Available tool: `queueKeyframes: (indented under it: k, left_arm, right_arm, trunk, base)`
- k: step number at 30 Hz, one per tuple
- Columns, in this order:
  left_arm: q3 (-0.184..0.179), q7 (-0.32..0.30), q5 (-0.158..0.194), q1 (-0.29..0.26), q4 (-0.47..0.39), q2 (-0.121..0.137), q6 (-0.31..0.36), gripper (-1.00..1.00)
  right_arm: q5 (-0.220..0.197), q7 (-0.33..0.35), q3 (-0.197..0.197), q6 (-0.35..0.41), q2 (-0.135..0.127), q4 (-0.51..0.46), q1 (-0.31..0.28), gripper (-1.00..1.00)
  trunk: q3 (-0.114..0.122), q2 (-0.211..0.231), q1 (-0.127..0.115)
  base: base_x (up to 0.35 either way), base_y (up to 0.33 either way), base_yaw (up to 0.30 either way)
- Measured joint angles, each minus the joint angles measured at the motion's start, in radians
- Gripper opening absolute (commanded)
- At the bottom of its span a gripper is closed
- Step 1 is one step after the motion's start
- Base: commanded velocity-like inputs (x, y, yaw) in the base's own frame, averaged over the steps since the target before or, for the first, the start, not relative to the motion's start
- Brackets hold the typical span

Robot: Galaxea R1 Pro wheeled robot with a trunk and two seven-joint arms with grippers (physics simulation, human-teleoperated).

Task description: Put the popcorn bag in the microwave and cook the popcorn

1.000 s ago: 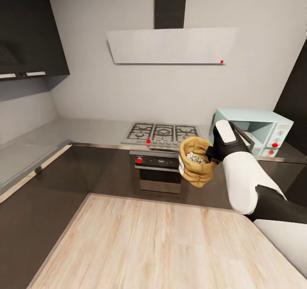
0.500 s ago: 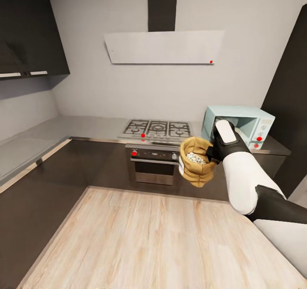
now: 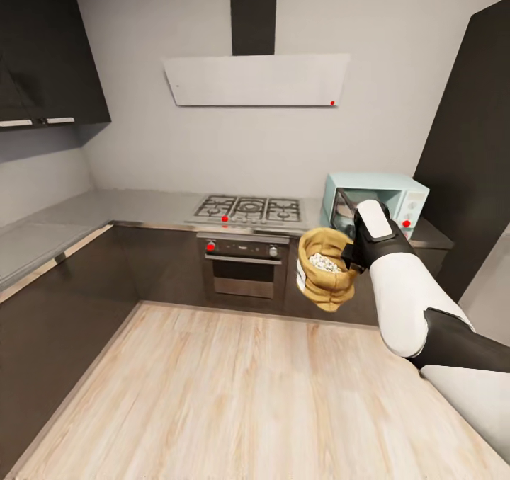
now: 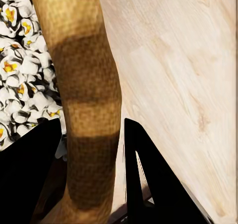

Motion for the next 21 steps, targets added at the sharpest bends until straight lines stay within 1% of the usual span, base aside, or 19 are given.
queueKeyframes:
  k: [5, 21]
  left_arm:
    - [0.002, 0.000, 0.001, 0.000, -0.001, 0.000, 0.000, 1.00]
    - [0.007, 0.002, 0.001, -0.002, -0.005, 0.001, 0.000, 1.00]
  right_arm:
    - [0.000, 0.000, 0.000, 0.000, 0.000, 0.000, 0.000, -1.00]
    - [0.001, 0.000, 0.000, 0.000, 0.000, 0.000, 0.000, -1.00]
  trunk:
    - [0.000, 0.000, 0.000]
    - [0.000, 0.000, 0.000]
  base:
    - [-0.237, -0.265, 0.000]
    - [-0.143, -0.314, 0.000]
